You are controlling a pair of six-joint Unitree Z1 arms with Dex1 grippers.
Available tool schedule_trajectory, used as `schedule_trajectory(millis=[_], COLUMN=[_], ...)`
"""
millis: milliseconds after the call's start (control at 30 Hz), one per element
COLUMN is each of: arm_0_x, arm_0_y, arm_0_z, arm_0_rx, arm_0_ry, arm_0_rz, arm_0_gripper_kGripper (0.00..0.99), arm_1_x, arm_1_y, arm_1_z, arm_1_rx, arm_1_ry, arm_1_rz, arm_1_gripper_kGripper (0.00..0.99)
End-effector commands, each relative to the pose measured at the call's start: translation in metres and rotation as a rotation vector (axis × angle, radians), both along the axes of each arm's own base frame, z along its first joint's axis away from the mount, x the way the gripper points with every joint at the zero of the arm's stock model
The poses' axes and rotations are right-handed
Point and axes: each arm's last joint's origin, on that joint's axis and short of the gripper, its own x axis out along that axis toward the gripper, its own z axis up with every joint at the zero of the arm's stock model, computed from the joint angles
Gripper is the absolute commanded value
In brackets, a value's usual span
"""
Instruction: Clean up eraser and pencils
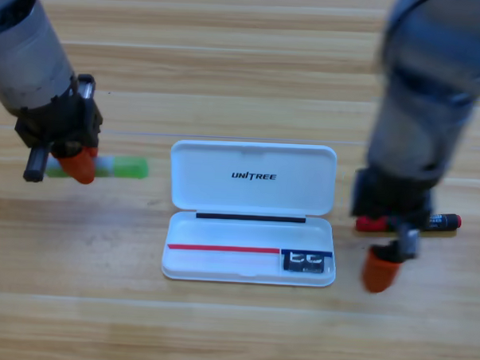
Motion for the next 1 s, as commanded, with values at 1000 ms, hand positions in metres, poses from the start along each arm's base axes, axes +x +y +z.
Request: schedule_trajectory(millis=[1000], arm_0_x=[-0.023], arm_0_y=[-0.153], arm_0_z=[-0.081], arm_0_rx=[0.062], arm_0_ry=[0.190], arm_0_rz=[-0.150], arm_0_gripper_kGripper=[0.000], arm_1_x=[0.122], arm_1_y=[-0.074], arm_1_z=[-0.102], arm_1_rx=[-0.066], arm_1_ry=[0.010], arm_1_rz=[0.266], arm_1_gripper_kGripper=[0.893])
